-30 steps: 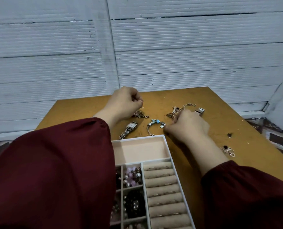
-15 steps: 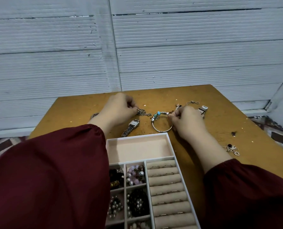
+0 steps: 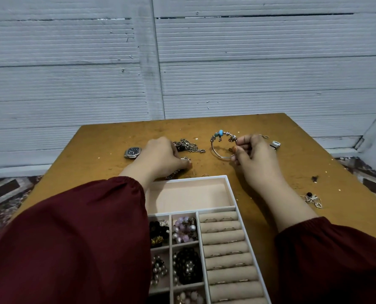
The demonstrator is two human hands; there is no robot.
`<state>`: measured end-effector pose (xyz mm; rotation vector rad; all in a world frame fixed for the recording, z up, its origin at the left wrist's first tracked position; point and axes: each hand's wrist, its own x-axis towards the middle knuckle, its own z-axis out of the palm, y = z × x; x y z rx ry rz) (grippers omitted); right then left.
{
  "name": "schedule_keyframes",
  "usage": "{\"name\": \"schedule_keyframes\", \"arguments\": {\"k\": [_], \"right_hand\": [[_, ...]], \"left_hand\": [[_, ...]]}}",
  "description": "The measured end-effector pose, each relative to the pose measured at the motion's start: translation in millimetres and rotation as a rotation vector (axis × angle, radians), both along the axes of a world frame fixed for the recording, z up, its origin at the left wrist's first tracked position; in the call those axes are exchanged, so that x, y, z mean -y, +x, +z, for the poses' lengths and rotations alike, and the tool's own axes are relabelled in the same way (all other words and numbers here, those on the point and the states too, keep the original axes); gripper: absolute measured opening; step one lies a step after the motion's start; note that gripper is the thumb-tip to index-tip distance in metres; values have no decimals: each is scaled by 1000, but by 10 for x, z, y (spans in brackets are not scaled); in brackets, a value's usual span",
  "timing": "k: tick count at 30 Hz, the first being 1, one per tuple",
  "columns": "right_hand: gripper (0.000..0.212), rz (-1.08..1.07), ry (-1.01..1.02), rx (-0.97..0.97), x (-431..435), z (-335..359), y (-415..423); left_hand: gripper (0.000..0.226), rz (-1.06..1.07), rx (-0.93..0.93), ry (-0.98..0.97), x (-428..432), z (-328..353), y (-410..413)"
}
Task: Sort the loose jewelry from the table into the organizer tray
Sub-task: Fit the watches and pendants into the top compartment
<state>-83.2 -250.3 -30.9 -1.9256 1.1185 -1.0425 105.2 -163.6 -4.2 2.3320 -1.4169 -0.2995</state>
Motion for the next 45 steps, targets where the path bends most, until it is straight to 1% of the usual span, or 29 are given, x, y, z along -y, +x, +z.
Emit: {"name": "schedule_keyframes", "arguments": {"k": [7,13,16,20,22,23,25,33,38,42,45], "right_hand": [[14,-13,-78,28,-13,-35,15],[14,-8,-132,44,-2,-52,0],[15,-3,-153,80,-2,-65,-5],[14,-28,-187,130,-9,-52,-35],[13,-39,-199,150,-5,-50,-56],[13,-38,-201,159,-9,-49,-62],[12,-41,-199,180,-18,-45,-65],[11,-88,-174,223,-13,-1,-84],[14,-115,-198,247,-52,159,-100],[24,-132,-192,263,-191,217,-172],[27,-143,-197,271,-326,234,-240]], "left_hand": [[28,-9,-19,-7,4,-6,-30],[23,14,-57,-94,-30,-1,-40],[21,59,-139,-183,-47,15,-5],[21,84,-346,-293,-55,18,41],[19,88,-417,-324,-58,22,25],[22,84,-439,-339,-59,19,17],[25,74,-459,-369,-62,12,-7],[15,89,-595,-487,-111,78,-114],[15,90,-632,-579,-201,160,-180],[19,72,-667,-646,-309,203,-267],[20,70,-726,-680,-408,251,-374]]}}
